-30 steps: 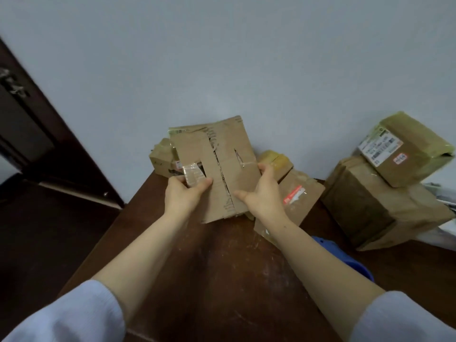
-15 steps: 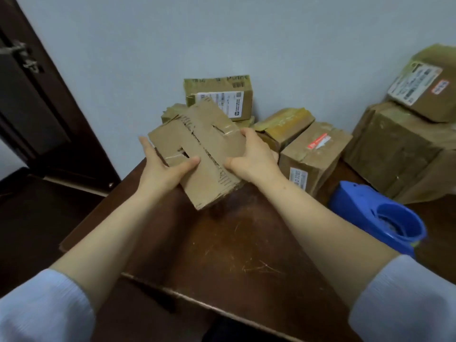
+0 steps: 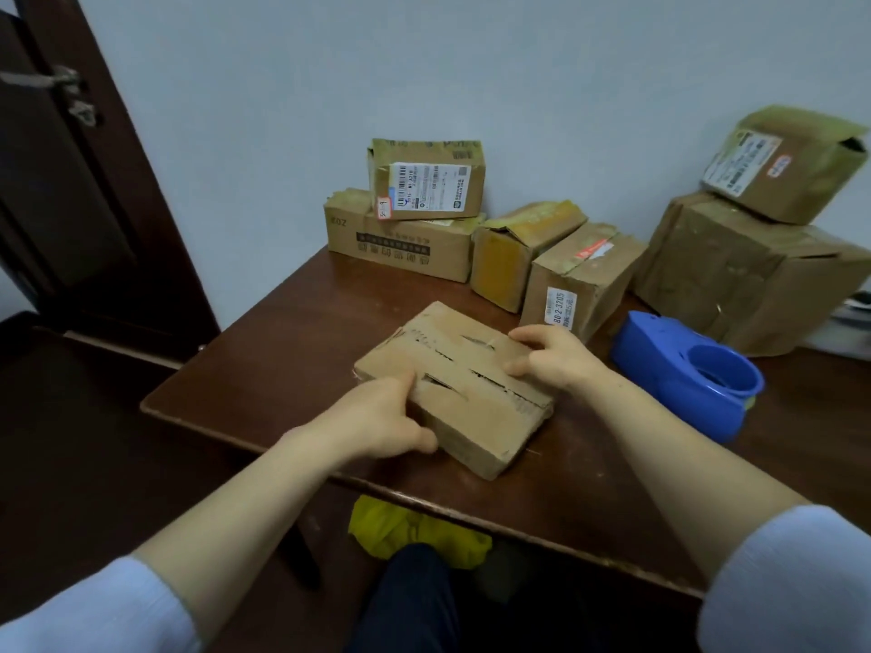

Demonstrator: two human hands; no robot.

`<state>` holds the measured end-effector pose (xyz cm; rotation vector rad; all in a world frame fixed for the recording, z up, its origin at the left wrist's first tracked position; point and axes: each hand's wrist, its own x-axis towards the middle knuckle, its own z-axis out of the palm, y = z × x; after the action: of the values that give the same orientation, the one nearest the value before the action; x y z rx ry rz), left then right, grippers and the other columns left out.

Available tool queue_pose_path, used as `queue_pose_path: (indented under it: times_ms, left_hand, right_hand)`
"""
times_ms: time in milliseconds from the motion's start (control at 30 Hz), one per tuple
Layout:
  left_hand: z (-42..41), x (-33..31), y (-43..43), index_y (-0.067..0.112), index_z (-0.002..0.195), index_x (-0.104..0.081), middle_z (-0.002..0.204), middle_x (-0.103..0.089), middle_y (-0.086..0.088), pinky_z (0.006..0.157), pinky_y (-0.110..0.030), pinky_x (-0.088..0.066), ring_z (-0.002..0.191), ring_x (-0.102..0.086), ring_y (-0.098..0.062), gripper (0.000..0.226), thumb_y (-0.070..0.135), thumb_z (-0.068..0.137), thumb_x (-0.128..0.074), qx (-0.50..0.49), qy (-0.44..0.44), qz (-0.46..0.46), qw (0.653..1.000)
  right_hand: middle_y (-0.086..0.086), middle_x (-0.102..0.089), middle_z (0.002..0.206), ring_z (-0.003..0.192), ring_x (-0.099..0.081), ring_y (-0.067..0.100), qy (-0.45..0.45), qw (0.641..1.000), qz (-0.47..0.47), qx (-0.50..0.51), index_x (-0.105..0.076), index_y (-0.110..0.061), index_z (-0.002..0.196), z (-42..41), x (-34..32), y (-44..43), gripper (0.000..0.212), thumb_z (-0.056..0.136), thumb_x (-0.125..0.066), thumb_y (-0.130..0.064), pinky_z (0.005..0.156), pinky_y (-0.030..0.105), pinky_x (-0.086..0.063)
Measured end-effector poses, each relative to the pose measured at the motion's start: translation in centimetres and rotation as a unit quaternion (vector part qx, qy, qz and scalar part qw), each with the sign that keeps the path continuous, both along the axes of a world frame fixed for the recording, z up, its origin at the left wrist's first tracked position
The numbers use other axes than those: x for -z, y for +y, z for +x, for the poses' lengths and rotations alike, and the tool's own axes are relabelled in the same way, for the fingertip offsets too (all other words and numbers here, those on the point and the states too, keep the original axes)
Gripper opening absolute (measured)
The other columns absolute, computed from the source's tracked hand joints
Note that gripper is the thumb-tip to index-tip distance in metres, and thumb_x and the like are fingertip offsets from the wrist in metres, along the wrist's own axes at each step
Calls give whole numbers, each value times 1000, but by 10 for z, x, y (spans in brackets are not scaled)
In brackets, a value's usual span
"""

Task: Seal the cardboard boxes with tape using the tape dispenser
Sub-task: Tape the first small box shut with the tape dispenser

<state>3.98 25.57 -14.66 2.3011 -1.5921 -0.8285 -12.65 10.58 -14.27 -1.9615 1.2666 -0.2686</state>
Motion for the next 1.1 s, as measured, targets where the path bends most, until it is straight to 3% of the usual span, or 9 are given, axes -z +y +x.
queue_pose_path:
  times_ms: [100,167,267,367,467,667,833,1000,1100]
  left_hand:
    - [-12,-8,-6,18,113,-53,90,-56,5,71,-29,-47,90,-63,-19,43,37,80,-74,43,-62,-13,997]
    - [-15,-14,-14,21,97,-59,89,-52,6,69,-28,-41,95,-59,-19,36,48,77,-73,68,-198,-47,977]
    - [-6,-22,-32,28,121,-57,108,-44,1,79,-32,-39,104,-43,-19,64,60,68,-74,120,-287,-69,948]
    - [9,-18,-50,29,152,-19,157,-16,-6,116,-40,-10,143,-11,-24,101,61,71,-71,247,-256,-58,933]
    - [8,-9,-60,29,153,-1,161,10,3,111,-32,16,146,16,-12,105,61,77,-65,333,-177,-26,926]
    - [7,1,-71,31,151,10,159,19,7,111,-31,18,144,20,-7,110,68,75,-59,347,-137,30,927]
    - [11,4,-74,35,150,13,156,25,9,107,-30,21,133,27,-1,133,101,43,-32,368,-123,47,921]
    - [9,7,-73,40,150,2,158,21,6,113,-33,18,138,25,-4,129,105,40,-7,330,-97,41,938]
    - [9,11,-71,50,146,-10,159,18,-2,116,-37,11,145,22,-18,124,104,34,0,280,-87,15,956]
  right_hand:
    - [-4,-45,143,134,-37,20,3,999,-32,-23,-52,-35,132,-9,2,-4,50,87,-63,-16,115,44,-24]
    - [-3,-44,143,134,-37,19,11,997,-58,-53,-55,-34,130,-11,4,-5,43,91,-58,-15,114,38,-25]
    - [-2,-35,150,139,-30,17,39,990,-91,-99,-53,-32,133,-14,7,-8,39,96,-52,-19,111,30,-21]
    - [-2,-30,154,141,-27,16,13,991,-67,-111,-53,-32,133,-22,9,-13,39,96,-53,-18,112,29,-18]
    - [-4,-34,152,140,-28,14,-13,991,-57,-122,-58,-30,128,-30,10,-17,38,94,-56,-15,111,27,-17]
    - [-2,-34,152,141,-27,19,42,984,-130,-116,-59,-31,128,-36,9,-13,35,94,-56,-23,117,42,-19]
    - [2,-48,137,128,-39,23,51,945,-301,120,-56,-21,129,-69,5,-7,37,93,-55,-27,105,39,-34]
    - [18,-46,131,121,-44,35,269,897,-265,230,-42,-3,132,-109,7,-10,72,83,-64,-51,99,41,-36]
    - [14,-58,116,109,-55,32,337,883,-248,211,-46,-3,120,-119,12,-15,70,80,-64,-58,91,38,-42]
